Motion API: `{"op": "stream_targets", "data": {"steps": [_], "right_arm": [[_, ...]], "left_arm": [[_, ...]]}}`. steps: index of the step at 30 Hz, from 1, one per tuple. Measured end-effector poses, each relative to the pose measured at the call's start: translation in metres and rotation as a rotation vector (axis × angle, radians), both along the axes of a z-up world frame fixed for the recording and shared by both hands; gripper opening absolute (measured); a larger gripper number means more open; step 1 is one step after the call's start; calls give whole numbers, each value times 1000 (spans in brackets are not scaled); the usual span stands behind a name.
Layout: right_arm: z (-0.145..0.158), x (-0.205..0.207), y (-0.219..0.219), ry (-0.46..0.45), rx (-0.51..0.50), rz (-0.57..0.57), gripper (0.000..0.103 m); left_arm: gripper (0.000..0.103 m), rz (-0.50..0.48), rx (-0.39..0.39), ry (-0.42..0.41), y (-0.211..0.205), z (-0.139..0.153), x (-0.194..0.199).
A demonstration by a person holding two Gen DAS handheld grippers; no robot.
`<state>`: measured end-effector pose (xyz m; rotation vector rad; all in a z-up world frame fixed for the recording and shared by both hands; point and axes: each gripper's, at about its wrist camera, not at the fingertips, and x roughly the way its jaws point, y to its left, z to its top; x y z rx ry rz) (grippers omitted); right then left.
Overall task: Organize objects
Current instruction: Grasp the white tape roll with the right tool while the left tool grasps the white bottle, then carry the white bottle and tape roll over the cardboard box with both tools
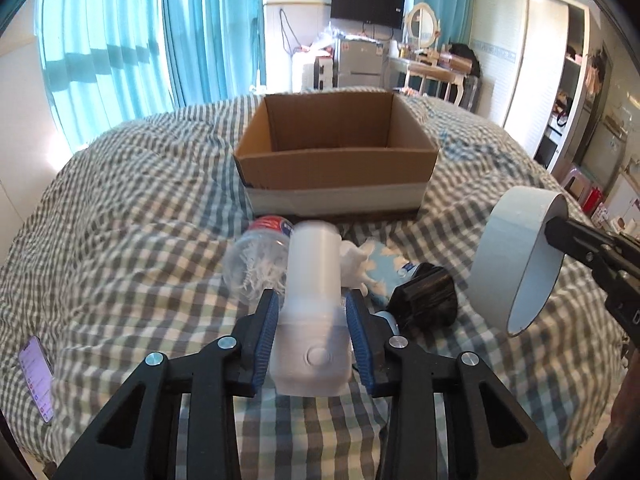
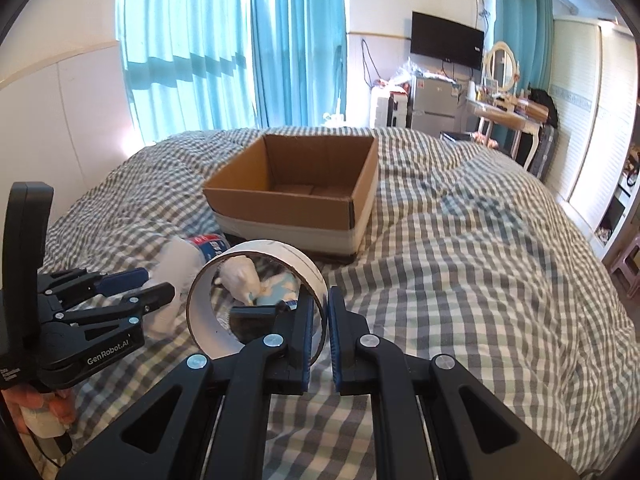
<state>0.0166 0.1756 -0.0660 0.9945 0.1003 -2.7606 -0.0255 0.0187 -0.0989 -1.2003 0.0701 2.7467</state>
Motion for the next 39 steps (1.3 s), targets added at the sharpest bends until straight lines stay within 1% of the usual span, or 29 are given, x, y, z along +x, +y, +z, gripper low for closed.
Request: {"op": "stream_targets", "data": {"steps": [1,2,5,8,10,11,12,13,14,15,17,20,22,23,26,28,30,34,39], "right_arm": [[3,2,-2,6,4,3,7],[5,5,-4,11,6,6,7],[11,9,-12,28,17,16,7],[14,13,-18,36,27,26,7],[14,13,-20,36,31,27,7],[14,12,-20,34,31,27,7],[13,11,-20,31,31,26,7],[12,10,-19,28,30,25,7],[11,9,-18,25,30,24,7],[10,8,-17,22,30,23,7],[8,6,-14,16,28,19,7],[5,4,-10,8,23,11,7],[4,2,-7,5,17,5,7],[3,3,-5,4,16,5,7],[5,3,-3,9,15,2,7],[6,4,-3,11,13,1,7],[7,5,-3,13,17,3,7],[14,10,-4,29,23,5,7],[26,16,-7,55,30,5,7]], "left_arm": [[20,-1,3,7,-1,3,1],[17,-6,9,14,-3,6,3],[17,-20,18,14,-7,9,5],[17,-37,36,-21,-11,4,6],[21,-38,41,-44,-11,-2,4],[27,-42,43,-61,-9,-6,2],[37,-41,46,-74,-8,-10,1],[44,-36,52,-89,-6,-14,-1],[57,-28,63,-109,-6,-20,-4],[64,-24,72,-123,-5,-24,-6],[65,-29,77,-158,0,-35,-10],[65,-58,59,-227,9,-54,-17],[65,-59,50,-271,14,-65,-20],[65,-59,39,-278,15,-69,-21],[56,-73,42,-250,18,-65,-15],[53,-74,35,-232,18,-60,-12],[53,-72,27,-214,18,-55,-8],[53,-71,40,-172,14,-39,-2],[53,-65,49,-99,7,-7,7]]}}
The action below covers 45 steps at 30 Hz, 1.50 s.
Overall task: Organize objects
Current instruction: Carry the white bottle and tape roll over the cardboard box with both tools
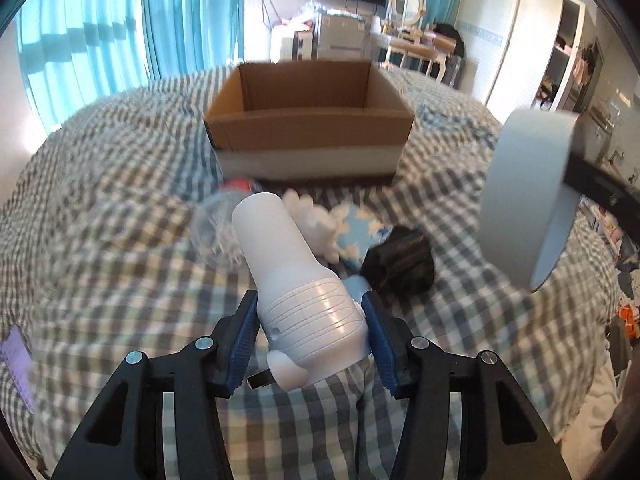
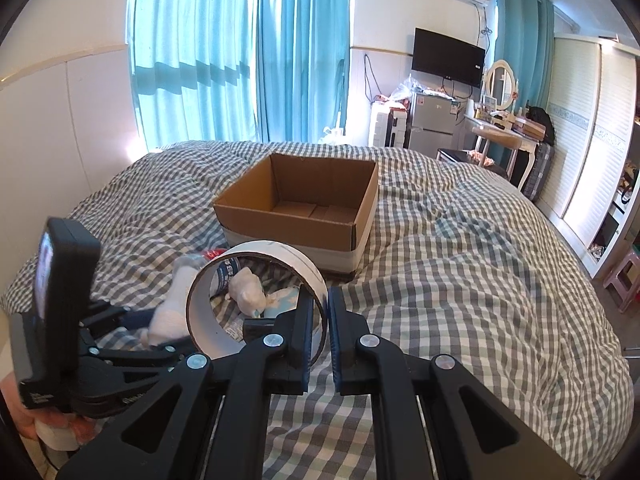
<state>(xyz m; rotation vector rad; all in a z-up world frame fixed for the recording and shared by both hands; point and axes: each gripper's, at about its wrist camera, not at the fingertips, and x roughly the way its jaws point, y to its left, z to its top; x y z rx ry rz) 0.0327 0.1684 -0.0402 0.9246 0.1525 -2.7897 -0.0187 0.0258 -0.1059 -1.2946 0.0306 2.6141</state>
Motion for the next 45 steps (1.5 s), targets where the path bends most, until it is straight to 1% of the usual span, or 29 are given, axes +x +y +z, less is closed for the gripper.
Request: {"op": "stream_targets", "data": {"steps": [3,5,9,15,18,22,27,31,35,38,42,45], "right_arm": [[8,2,-5,23,20,8,7],[15,0,-9,42,32,12,7],[29,-15,-15,73,55,20,7],[45,-64,-14,75,43,34,7],[54,-97,-11,68,25,35,7],[64,-149,-14,62,26,27,7],[59,-216,-21,21,28,29,7],[41,-269,-27,-25,50,28,7],[13,-314,-29,-94,62,22,7],[-6,-335,-31,-123,86,24,7],[-26,-344,-35,-144,124,45,7],[-38,-345,-34,-161,133,59,7]], "left_arm": [[53,-4,5,43,-3,21,2],[53,-5,4,67,-2,33,-3],[53,-12,-1,113,-3,57,-15],[53,11,-4,143,-8,83,-61],[53,18,-14,153,-8,94,-92],[53,25,-29,158,-9,99,-136],[53,2,-43,151,-2,92,-193],[53,-24,-61,152,5,74,-228],[53,-47,-84,132,14,51,-254],[53,-59,-82,107,17,35,-267],[53,-83,-71,71,19,17,-278],[53,-95,-71,45,16,4,-278]]}}
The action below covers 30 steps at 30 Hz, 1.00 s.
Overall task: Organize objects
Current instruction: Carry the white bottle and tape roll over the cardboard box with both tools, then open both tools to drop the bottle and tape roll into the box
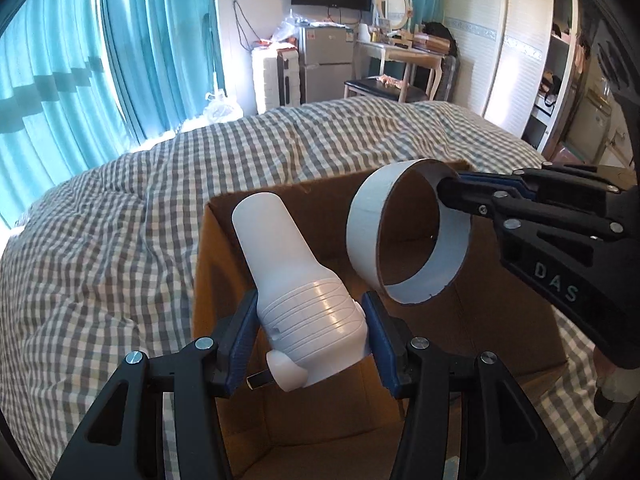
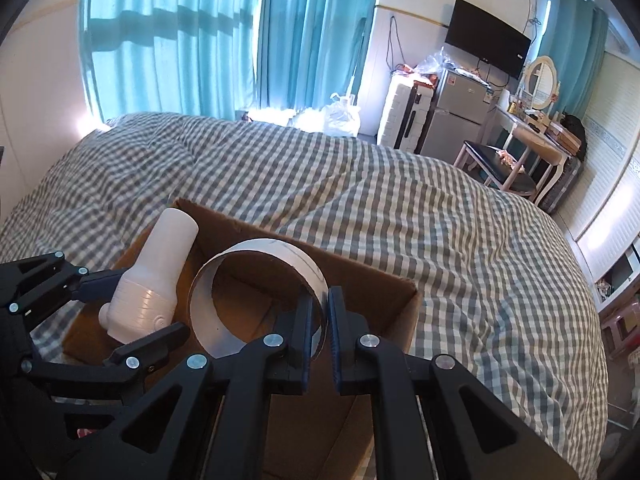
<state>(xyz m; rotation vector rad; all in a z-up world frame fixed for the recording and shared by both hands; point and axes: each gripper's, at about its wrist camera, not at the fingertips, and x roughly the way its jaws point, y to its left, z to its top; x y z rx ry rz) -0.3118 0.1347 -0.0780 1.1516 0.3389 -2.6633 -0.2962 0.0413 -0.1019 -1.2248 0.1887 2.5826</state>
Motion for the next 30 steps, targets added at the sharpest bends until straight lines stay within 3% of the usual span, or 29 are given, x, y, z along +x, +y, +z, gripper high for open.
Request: {"op": "stream_targets", "data": {"steps": [8,10,11,12,14,15,21,25,30], "right_arm": [[-13,14,5,-8,22,-4,7],[-14,17,6,-23,19,-11,8],[-13,20,8,-27,13,-17,10],[-12,22,10,-29,8,-20,13],[-7,29,13,-35,-5,-28,49],[-5,33,15,-31,-4,-36,56],[26,61,28,17,-24,-53,66],[64,92,40,88,-88,-63,82],[113,138,46,185,-106,-67,84]], "left_arm": [[54,-30,14,36,6,1,10],[60,-45,44,42,5,7,15],[72,-50,52,41,4,9,17],[83,-54,55,44,2,11,21],[88,-56,35,58,4,15,28],[88,-56,21,68,4,17,32],[89,-37,12,66,-4,34,57],[92,-11,26,110,-14,63,84],[96,16,29,171,-25,102,122]]}}
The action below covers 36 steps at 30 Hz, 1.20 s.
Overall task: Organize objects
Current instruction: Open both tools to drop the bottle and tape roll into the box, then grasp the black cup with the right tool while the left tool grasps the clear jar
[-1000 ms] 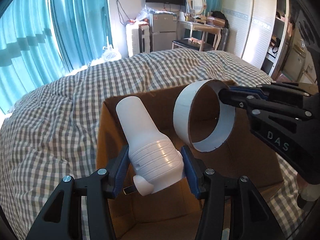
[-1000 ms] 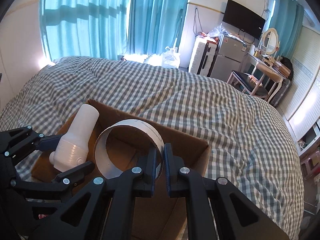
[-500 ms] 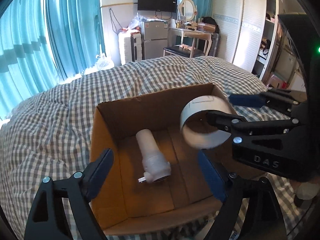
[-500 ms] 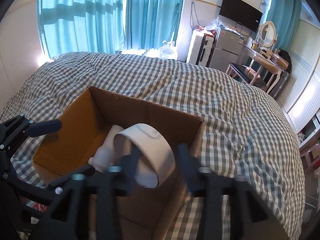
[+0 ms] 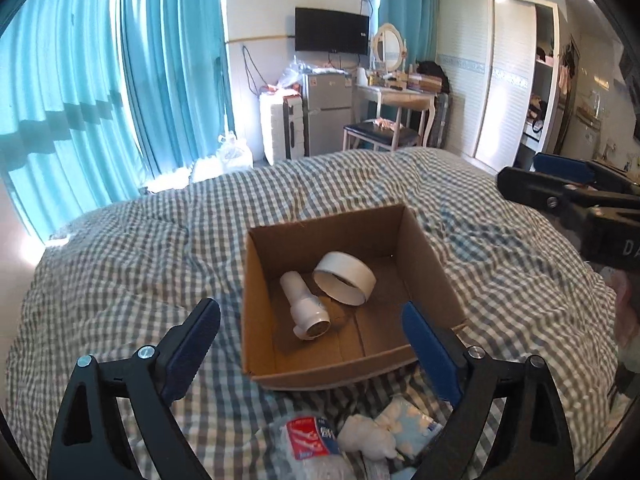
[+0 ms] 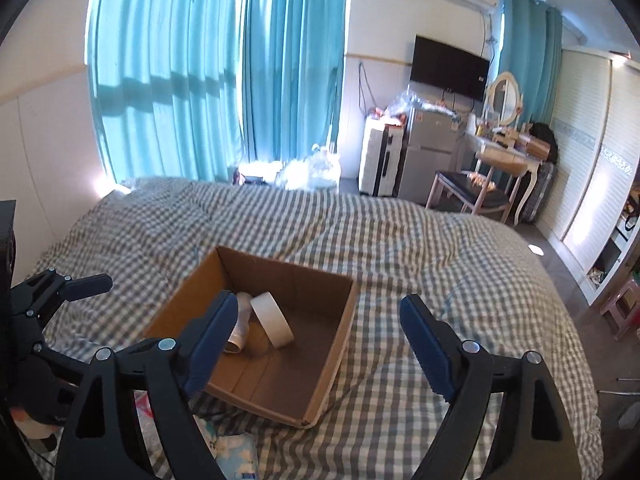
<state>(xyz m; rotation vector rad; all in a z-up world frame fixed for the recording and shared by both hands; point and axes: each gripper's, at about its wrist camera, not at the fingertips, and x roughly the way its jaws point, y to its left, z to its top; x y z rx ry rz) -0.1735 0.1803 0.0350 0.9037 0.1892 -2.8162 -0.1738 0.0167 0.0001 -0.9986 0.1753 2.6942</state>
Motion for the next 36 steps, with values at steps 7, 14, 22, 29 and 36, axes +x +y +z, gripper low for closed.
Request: {"op": "stream_targets", "data": {"steps": [7,14,22,29,36], "right_arm": [[46,74,3,84,4,5,87],[47,128,-9,90,4,40,87],[14,144,-21,41,-16,54,87],[-62,134,-24,-105,-36,51,87],[-119,128,-40,-221,-12,58,87]], "left_arm": [[98,55,45,61,-21,36,53],[102,107,59,104,-31,45,93],[103,206,31,145,-39,12,114],[103,255,-5,42,-46,-48,107],[103,261,-30,18,-47,-72,106]]}}
